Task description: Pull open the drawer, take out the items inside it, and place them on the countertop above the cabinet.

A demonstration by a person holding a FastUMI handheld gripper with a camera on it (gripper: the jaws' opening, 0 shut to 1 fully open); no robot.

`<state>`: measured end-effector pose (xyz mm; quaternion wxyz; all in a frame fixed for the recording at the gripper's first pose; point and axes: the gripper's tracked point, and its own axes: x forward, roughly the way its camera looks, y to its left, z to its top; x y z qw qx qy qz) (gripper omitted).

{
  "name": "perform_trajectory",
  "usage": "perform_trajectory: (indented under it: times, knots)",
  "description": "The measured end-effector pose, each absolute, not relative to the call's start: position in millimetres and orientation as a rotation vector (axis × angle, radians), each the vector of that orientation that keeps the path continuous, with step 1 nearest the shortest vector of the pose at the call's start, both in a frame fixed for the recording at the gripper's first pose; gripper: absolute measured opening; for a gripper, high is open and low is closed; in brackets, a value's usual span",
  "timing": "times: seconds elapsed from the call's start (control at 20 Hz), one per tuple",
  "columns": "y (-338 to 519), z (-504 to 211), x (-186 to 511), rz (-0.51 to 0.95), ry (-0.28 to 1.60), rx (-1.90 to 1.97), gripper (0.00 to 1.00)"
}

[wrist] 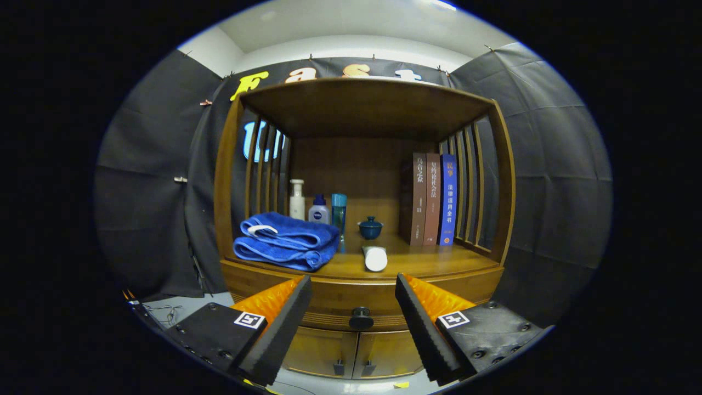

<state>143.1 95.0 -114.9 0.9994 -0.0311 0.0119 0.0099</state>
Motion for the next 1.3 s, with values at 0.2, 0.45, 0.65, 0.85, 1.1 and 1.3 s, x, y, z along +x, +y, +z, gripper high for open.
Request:
perform_trajectory:
  times: [0.2, 0.45, 0.65, 0.85, 1.1, 1.3]
  knots:
    - [98, -72, 110, 0.023, 0.015, -0.026, 0.99]
    - [85, -30, 69, -0.021, 0.014, -0.003, 0.99]
    - [79, 0, 45, -0.026, 0.007, 0.002, 0.99]
    - [70, 14, 25, -0.021, 0.001, 0.029, 0.98]
    - [62, 15, 15, -0.011, 0.007, 0.022, 0.98]
    - [59, 5, 14, -0.004, 0.041, 0.034, 0.98]
